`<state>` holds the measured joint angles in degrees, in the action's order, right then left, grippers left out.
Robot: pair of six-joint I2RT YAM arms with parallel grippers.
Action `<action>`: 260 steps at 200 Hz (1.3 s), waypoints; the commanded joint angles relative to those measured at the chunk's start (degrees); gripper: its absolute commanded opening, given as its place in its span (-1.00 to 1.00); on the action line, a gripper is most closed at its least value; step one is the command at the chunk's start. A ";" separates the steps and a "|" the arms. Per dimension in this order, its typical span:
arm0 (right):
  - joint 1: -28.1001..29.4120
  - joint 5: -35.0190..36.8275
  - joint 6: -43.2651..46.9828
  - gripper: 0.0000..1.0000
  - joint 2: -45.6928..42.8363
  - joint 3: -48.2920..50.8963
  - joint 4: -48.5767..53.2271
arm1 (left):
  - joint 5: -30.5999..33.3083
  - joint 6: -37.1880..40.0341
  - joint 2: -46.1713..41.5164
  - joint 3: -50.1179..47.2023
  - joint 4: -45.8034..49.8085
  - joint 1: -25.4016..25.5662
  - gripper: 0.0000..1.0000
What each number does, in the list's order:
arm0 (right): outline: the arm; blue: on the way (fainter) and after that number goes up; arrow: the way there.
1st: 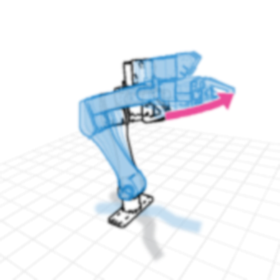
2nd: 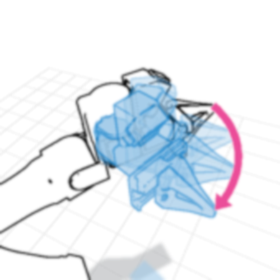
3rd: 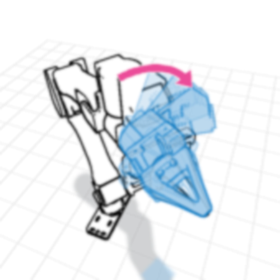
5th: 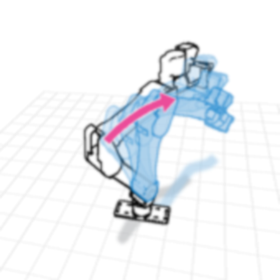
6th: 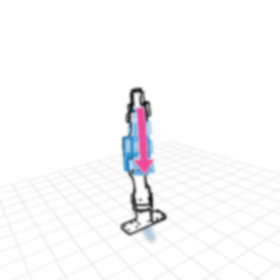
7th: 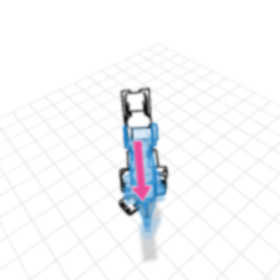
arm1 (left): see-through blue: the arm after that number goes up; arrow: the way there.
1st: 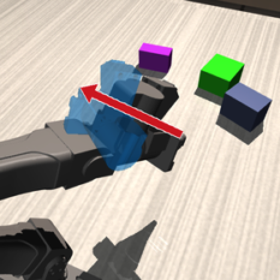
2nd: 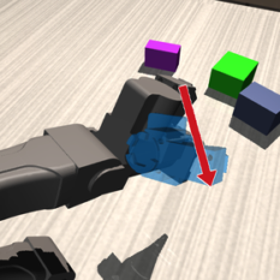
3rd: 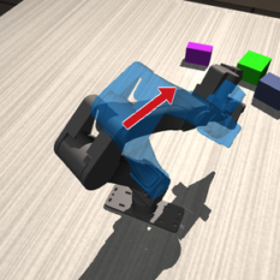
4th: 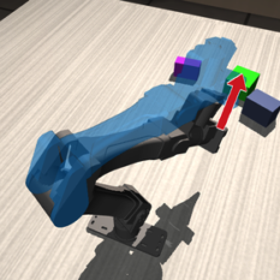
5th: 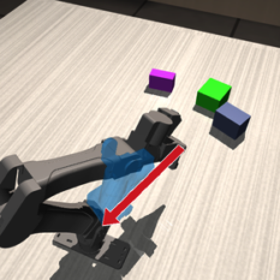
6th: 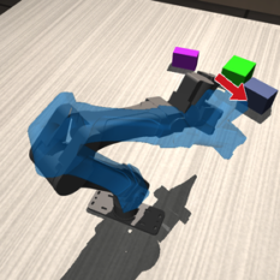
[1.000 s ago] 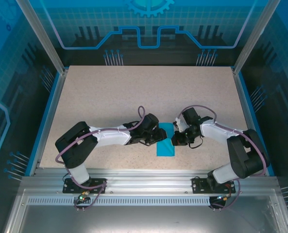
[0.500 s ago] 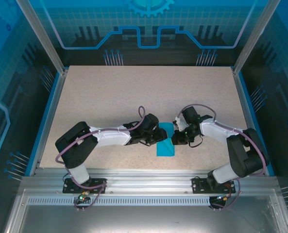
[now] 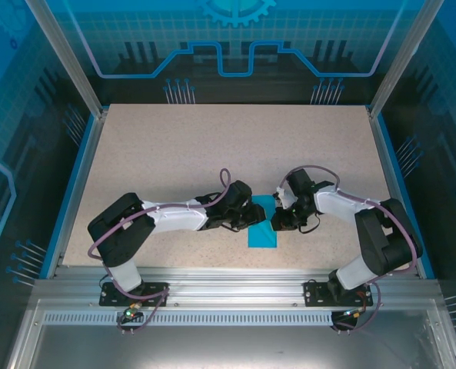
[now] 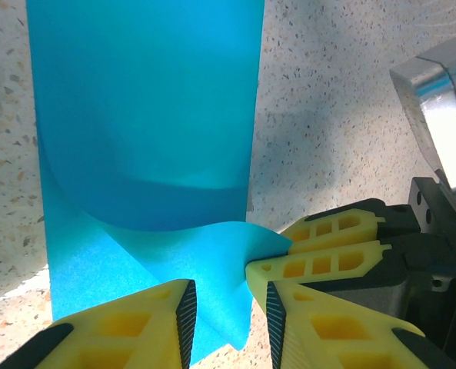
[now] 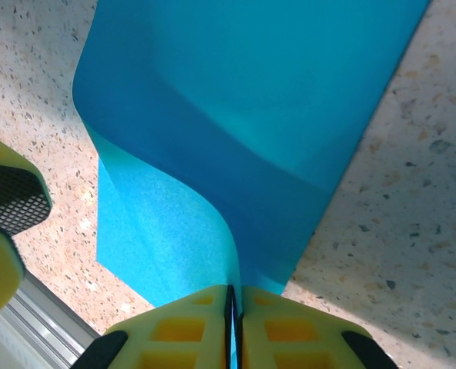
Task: Fold a paper plane with a square sheet of paper (pick it up from the middle)
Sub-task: Fold the triangle at the bottom-center of the table.
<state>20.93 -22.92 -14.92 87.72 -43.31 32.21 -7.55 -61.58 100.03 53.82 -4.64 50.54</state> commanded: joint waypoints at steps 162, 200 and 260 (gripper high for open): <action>-0.79 -2.98 0.72 -0.65 -1.09 -0.51 -0.19 | 0.39 -2.75 7.35 3.66 -3.29 0.34 -0.40; -0.80 -3.28 -0.61 -0.52 -2.43 1.18 -0.91 | 0.43 -2.93 7.64 3.70 -3.53 0.34 -0.40; -0.84 -3.03 -1.04 -0.77 -2.03 1.41 -1.95 | 0.09 -3.68 7.81 3.02 -4.63 0.34 -0.40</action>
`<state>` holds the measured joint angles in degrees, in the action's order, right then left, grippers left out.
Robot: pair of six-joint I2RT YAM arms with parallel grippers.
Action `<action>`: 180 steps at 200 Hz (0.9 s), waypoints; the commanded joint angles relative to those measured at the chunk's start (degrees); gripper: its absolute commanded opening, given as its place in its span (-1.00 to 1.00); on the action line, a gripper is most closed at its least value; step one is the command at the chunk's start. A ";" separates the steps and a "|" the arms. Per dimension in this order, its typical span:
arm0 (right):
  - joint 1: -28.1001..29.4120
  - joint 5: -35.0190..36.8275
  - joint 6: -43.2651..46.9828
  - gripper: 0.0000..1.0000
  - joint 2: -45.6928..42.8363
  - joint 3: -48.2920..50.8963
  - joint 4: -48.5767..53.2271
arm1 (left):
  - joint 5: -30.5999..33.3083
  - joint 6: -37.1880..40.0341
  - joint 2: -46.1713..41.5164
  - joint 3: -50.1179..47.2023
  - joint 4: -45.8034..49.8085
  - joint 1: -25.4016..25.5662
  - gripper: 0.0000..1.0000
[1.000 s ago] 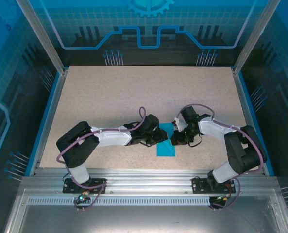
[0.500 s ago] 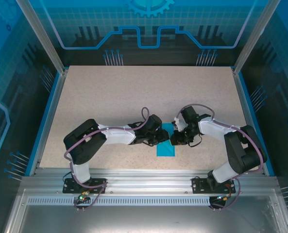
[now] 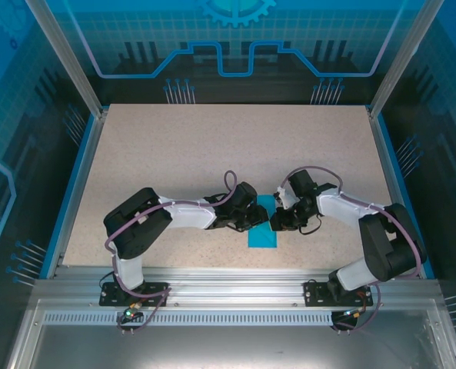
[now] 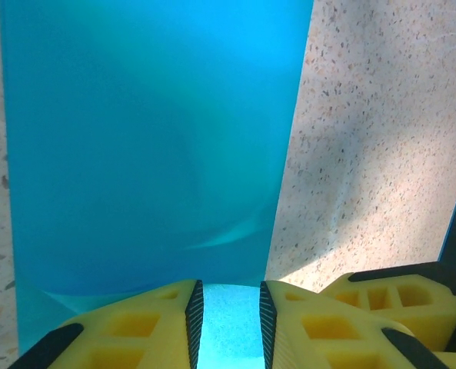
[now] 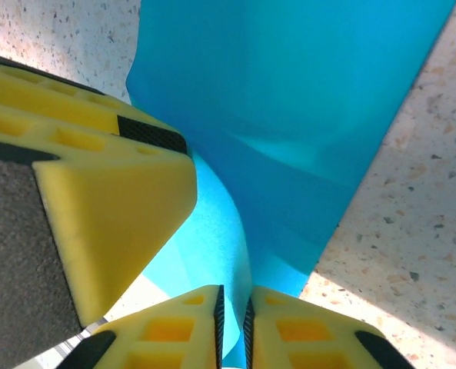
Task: Fold a paper plane with a square sheet of paper (pick it up from the middle)
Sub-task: Fold the triangle at the bottom-center of the table.
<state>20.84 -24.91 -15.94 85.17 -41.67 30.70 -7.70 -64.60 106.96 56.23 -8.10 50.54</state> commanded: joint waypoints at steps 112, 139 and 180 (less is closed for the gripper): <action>-0.99 1.10 2.41 -0.89 5.13 -3.88 0.83 | -0.04 0.09 -1.12 -0.67 -1.59 0.34 -0.35; -1.06 1.62 2.41 -0.89 5.97 -4.20 0.95 | -0.16 0.44 -1.62 -1.00 -1.89 0.34 -0.34; -1.13 1.97 2.47 -0.89 6.33 -4.67 1.21 | -0.63 1.35 -2.62 -1.82 -3.17 0.48 -0.29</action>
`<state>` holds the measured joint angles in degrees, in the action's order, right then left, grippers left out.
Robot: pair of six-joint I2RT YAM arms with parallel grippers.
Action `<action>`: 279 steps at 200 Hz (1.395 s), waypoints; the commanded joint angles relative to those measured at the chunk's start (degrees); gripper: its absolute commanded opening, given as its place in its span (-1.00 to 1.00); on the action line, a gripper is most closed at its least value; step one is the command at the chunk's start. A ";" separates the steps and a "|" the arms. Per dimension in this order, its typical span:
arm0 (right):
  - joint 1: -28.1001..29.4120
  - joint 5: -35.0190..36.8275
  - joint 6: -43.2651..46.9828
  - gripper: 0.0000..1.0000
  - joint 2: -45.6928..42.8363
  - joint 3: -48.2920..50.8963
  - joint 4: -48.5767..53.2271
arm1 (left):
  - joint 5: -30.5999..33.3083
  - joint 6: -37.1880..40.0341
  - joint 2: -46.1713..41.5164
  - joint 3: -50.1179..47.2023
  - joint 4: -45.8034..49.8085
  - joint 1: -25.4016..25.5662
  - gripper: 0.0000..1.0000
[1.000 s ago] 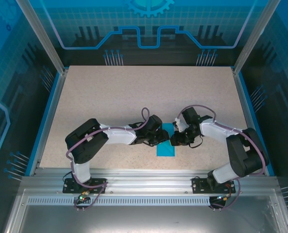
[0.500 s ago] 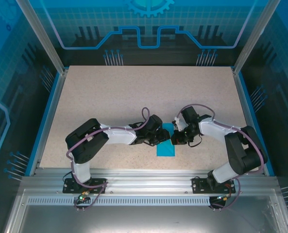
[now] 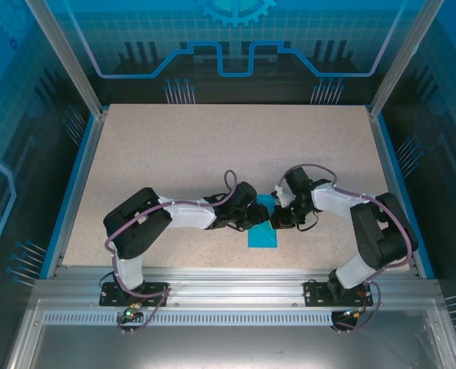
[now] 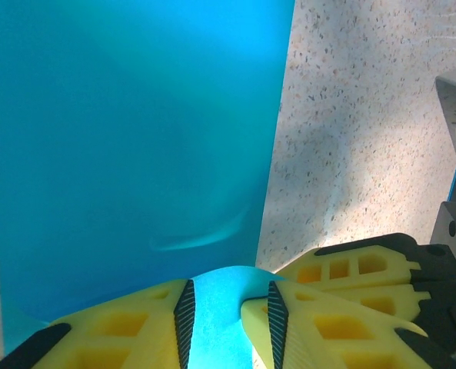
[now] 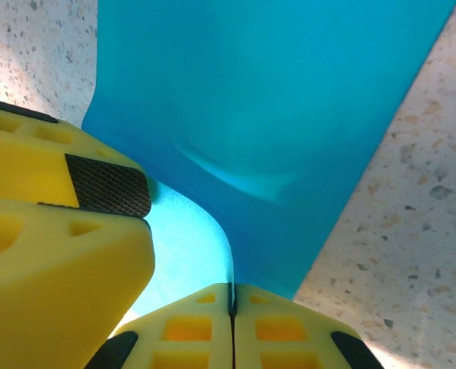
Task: Fold a paper plane with a square sheet of paper (pick it up from the middle)
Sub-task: Fold the triangle at the bottom-center of the table.
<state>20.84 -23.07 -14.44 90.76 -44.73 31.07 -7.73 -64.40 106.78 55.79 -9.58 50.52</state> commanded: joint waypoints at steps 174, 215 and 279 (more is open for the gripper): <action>-1.15 0.22 0.04 -0.79 1.17 -0.59 0.68 | -2.43 1.48 2.16 -0.42 -0.44 0.54 -0.33; -1.13 0.26 -0.50 -0.76 0.48 0.34 0.47 | -2.20 1.83 2.62 -0.31 0.18 0.54 -0.33; -1.33 5.14 -5.63 -0.40 -10.50 2.70 2.83 | -2.47 2.37 2.85 0.06 0.18 0.54 -0.34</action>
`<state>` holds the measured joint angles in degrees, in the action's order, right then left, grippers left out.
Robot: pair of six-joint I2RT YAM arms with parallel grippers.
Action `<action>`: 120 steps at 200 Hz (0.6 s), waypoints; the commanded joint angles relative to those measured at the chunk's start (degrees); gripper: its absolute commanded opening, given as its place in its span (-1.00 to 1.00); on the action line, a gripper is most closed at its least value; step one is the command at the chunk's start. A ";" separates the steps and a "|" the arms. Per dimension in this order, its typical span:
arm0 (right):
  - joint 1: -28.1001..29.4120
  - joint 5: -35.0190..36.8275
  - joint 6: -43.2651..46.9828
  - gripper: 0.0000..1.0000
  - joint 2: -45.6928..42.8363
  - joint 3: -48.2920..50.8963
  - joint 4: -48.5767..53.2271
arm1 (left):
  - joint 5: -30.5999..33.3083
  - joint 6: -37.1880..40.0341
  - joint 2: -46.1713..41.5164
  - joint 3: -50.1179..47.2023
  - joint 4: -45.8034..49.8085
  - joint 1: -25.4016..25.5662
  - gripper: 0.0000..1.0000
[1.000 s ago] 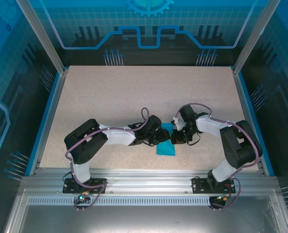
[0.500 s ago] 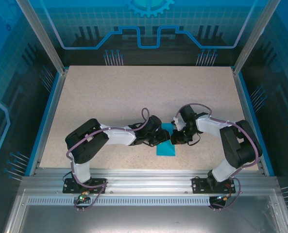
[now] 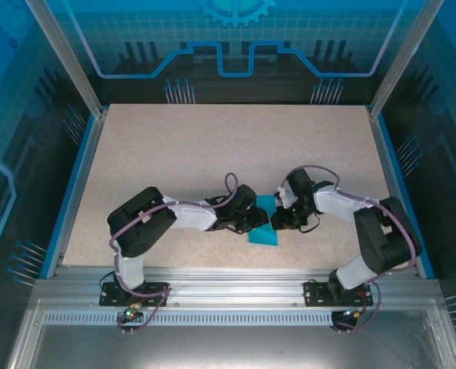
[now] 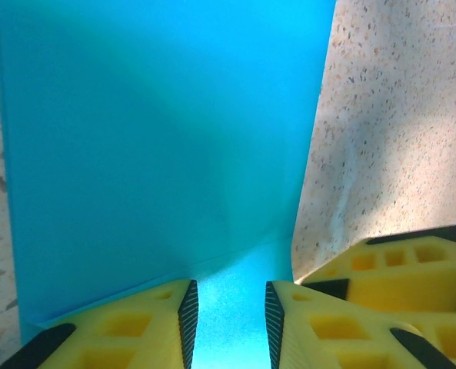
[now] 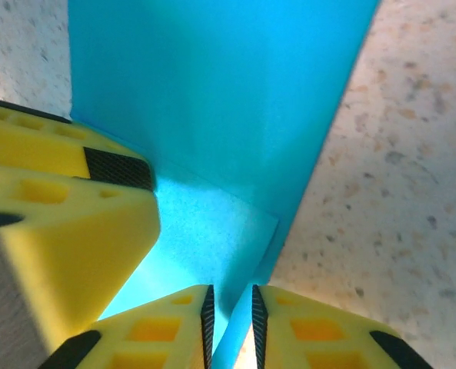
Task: Fold a paper plane with a square sheet of paper (pick it up from the middle)
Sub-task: Fold the triangle at the bottom-center of the table.
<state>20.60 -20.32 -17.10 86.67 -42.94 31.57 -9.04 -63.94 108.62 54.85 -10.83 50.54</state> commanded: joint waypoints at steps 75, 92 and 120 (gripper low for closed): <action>3.81 -8.65 -10.87 -0.87 -10.55 7.97 -6.18 | -1.68 2.59 1.33 1.31 1.95 0.52 -0.35; 4.00 -8.78 -12.09 -0.91 -8.59 8.75 -8.70 | -1.77 2.54 1.31 1.40 1.98 0.52 -0.35; 4.01 -9.30 -12.39 -0.92 -5.31 8.23 -9.88 | -1.92 2.83 1.33 1.49 2.31 0.51 -0.35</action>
<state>23.97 -27.51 -27.77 79.15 -34.70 24.32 -9.50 -62.61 108.73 55.09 -10.63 50.54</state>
